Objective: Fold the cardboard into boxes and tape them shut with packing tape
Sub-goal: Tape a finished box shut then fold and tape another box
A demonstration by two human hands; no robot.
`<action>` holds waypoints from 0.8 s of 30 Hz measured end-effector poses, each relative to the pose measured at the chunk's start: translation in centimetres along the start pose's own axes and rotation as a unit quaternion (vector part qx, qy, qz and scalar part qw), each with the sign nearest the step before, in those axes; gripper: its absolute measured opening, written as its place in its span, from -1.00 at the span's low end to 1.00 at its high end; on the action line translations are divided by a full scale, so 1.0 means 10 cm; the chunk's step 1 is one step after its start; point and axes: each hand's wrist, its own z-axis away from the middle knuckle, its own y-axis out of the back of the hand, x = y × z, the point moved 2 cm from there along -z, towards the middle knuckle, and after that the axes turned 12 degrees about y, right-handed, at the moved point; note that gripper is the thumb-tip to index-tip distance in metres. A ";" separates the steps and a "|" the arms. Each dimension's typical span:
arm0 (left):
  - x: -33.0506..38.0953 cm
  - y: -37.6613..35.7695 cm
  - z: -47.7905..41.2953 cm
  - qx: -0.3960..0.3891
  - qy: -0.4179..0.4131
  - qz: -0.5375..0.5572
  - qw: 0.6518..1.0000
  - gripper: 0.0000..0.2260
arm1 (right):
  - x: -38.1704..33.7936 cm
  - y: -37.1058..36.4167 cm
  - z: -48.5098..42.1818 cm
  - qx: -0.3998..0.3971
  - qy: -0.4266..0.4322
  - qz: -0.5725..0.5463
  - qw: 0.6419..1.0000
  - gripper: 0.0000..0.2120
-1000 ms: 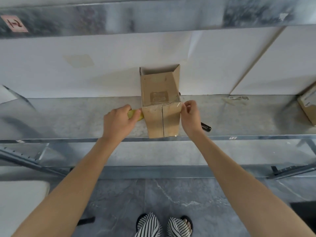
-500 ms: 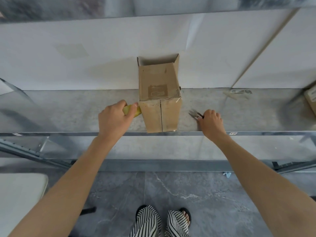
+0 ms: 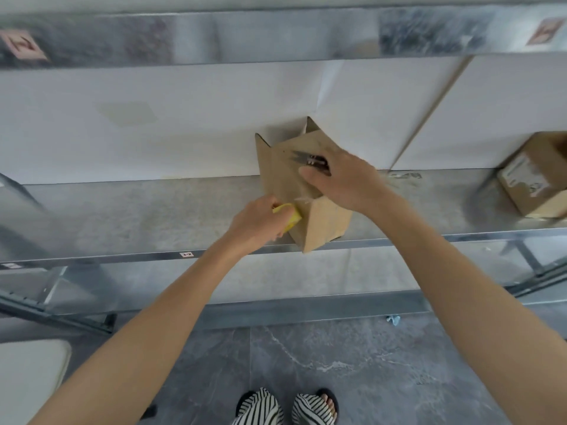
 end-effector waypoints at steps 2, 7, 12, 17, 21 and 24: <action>0.03 -0.01 0.03 -0.065 -0.027 0.022 0.997 -0.84 | -0.03 -0.05 0.02 -0.018 -0.005 0.037 0.999 -0.45; -0.03 -0.01 0.04 -0.140 -0.054 0.054 0.987 -0.86 | 0.00 -0.14 0.03 -0.065 0.011 0.115 0.991 -0.36; -0.14 -0.05 -0.06 -0.135 -0.062 0.029 0.988 -0.78 | -0.02 -0.18 0.05 -0.065 0.006 0.131 0.989 -0.42; -0.12 -0.13 -0.09 -0.112 -0.104 0.088 0.984 -0.78 | -0.02 -0.14 0.11 -0.039 -0.004 0.118 0.992 -0.43; -0.14 -0.18 -0.09 -0.099 -0.115 0.109 0.982 -0.82 | -0.04 -0.09 0.29 0.073 -0.007 0.081 0.994 -0.61; -0.13 -0.19 -0.07 -0.098 -0.120 0.122 0.980 -0.85 | -0.09 -0.12 0.52 0.116 0.006 0.051 0.992 -0.67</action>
